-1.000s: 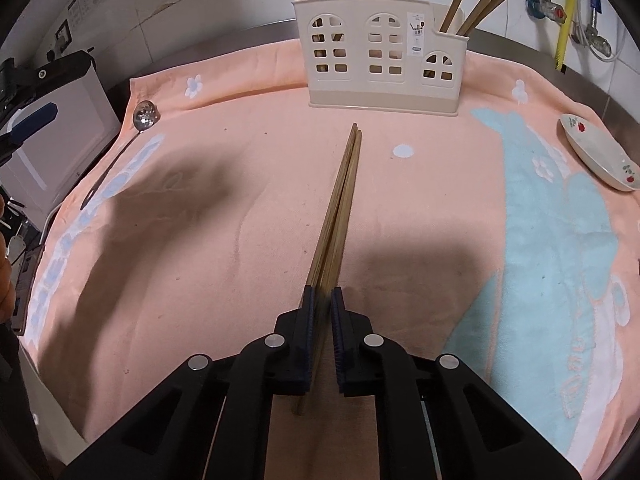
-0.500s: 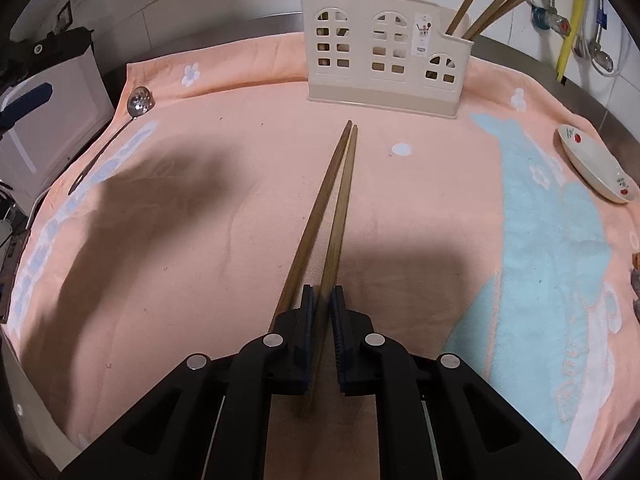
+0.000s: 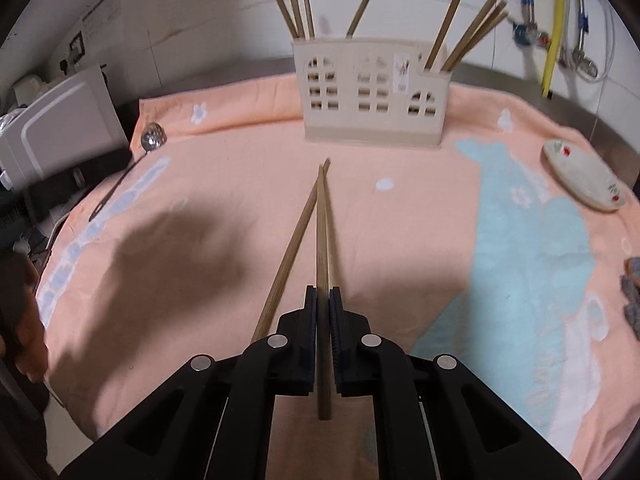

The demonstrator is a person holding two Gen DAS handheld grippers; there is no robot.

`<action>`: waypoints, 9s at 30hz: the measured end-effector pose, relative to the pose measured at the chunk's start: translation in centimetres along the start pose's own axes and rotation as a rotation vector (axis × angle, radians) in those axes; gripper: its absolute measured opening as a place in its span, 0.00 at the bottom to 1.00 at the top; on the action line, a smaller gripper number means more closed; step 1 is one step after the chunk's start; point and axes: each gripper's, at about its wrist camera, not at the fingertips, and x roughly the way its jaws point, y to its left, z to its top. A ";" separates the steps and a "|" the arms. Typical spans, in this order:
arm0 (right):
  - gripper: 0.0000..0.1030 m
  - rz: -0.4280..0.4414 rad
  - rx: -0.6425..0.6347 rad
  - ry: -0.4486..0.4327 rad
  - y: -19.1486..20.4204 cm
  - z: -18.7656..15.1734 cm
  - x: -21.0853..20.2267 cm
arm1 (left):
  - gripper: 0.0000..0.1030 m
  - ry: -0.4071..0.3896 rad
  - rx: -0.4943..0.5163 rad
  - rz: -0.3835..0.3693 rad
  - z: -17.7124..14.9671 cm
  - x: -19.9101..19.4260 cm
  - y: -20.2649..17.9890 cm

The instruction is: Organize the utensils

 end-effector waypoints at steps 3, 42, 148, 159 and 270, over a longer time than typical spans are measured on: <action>0.06 0.005 0.001 -0.035 -0.7 0.3 -1.2 | 0.95 0.031 0.003 -0.031 -1.1 0.4 -1.0; 0.06 0.049 0.001 -0.180 -4.7 1.5 -5.6 | 0.09 0.287 0.070 -0.143 -6.3 7.0 -9.5; 0.21 0.010 -0.108 -0.179 -10.7 24.5 -4.9 | 0.42 -0.201 0.170 -0.119 24.3 5.0 -7.3; 0.43 0.003 -0.109 -0.215 -8.7 21.0 -6.8 | 0.75 -0.220 0.140 -0.095 20.3 1.7 -5.6; 0.93 -0.117 -0.043 -0.255 -5.5 6.2 -10.7 | 0.95 -0.085 0.080 0.048 3.8 -4.5 -2.9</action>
